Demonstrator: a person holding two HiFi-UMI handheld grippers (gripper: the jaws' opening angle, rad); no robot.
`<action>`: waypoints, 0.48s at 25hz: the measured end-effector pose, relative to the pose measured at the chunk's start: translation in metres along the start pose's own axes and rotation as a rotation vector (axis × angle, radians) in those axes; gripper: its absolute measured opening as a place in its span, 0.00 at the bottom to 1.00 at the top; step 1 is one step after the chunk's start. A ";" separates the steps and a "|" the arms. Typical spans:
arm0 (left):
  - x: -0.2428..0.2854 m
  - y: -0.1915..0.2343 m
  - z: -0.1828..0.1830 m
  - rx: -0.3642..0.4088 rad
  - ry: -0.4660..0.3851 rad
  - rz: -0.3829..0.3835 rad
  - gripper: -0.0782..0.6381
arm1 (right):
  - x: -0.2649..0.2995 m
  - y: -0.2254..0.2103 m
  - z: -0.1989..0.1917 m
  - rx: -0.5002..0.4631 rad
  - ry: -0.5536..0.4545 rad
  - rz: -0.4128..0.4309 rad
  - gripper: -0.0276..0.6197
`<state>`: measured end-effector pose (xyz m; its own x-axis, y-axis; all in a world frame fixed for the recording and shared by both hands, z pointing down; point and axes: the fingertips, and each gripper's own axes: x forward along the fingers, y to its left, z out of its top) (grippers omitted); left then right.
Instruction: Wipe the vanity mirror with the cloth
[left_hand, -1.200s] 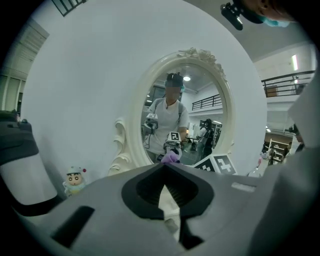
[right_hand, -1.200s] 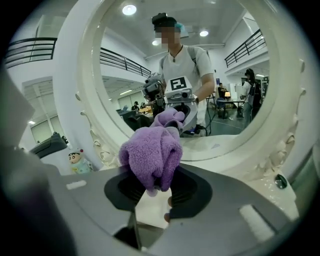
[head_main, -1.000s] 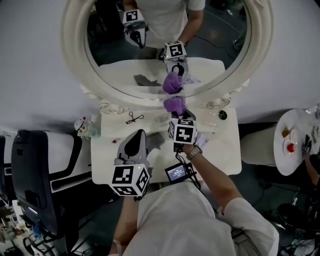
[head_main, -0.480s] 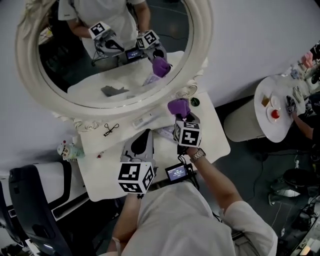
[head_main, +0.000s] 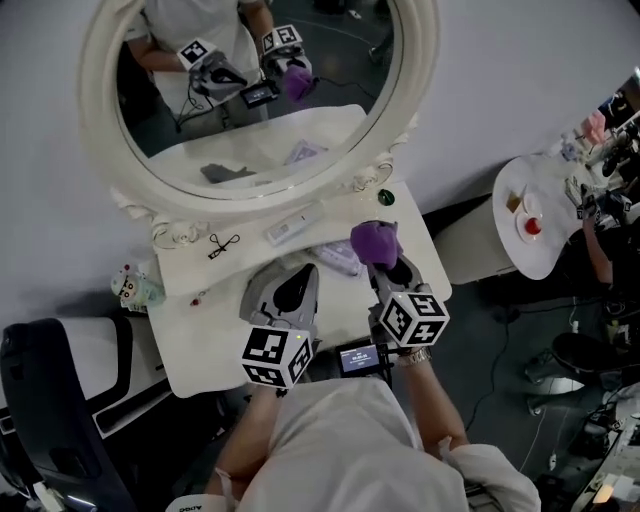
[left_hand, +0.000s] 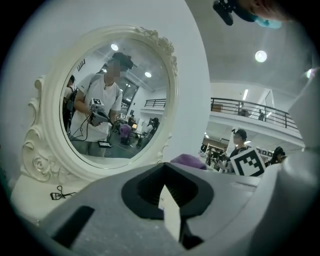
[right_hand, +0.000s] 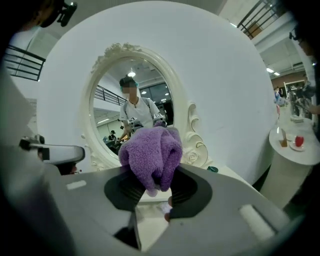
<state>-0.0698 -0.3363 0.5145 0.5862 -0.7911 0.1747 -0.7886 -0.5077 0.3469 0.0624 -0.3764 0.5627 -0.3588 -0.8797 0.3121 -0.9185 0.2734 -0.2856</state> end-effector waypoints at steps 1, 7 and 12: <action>-0.007 -0.003 0.000 -0.009 -0.023 -0.019 0.11 | -0.014 0.009 0.002 -0.010 -0.016 0.006 0.23; -0.049 -0.025 -0.005 0.023 -0.105 -0.135 0.11 | -0.095 0.068 0.015 0.081 -0.130 0.144 0.23; -0.111 -0.040 -0.013 0.110 -0.172 -0.125 0.11 | -0.143 0.094 -0.003 0.193 -0.130 0.254 0.23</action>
<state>-0.1011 -0.2240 0.4934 0.6476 -0.7615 -0.0266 -0.7329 -0.6320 0.2519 0.0267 -0.2239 0.4940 -0.5368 -0.8384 0.0947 -0.7498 0.4225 -0.5092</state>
